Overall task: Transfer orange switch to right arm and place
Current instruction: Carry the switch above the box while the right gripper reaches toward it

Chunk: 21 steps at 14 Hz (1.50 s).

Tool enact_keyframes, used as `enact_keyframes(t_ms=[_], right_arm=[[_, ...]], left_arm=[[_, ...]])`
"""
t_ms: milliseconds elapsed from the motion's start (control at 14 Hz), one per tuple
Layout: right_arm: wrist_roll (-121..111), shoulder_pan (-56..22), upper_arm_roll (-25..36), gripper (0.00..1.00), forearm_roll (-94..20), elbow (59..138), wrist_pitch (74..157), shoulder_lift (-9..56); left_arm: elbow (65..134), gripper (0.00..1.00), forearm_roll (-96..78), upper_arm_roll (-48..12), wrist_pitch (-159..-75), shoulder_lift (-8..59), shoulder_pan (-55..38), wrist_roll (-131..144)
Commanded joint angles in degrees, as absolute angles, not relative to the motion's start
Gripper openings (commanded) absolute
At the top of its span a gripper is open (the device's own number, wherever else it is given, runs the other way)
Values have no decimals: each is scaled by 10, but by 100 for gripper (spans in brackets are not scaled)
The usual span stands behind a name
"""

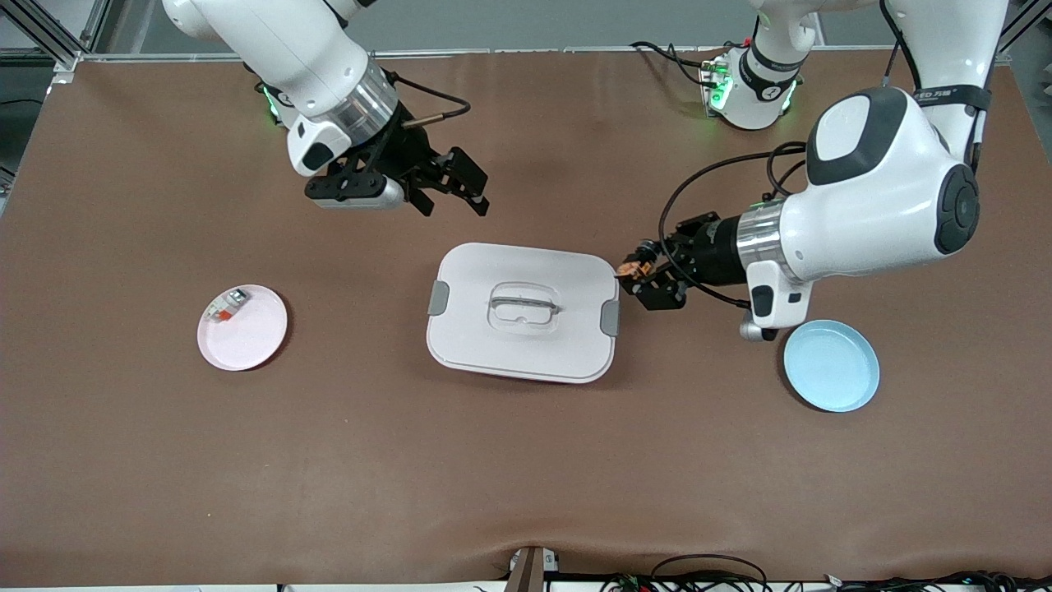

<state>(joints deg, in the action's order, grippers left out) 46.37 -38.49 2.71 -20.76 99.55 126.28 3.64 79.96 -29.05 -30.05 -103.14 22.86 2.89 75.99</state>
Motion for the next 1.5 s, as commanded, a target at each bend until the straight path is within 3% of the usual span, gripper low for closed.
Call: enact_keyframes(t_ms=[0, 997, 1424], right_arm=[[516, -409, 33, 100, -237, 1019, 1312, 25], [560, -447, 33, 100, -274, 895, 1352, 152], [494, -431, 37, 100, -267, 891, 1350, 163]], left_arm=[[783, 0, -312, -309, -1025, 239, 14, 813], [780, 0, -312, -308, -1138, 261, -74, 922], [780, 0, -312, -308, -1140, 263, -74, 922]])
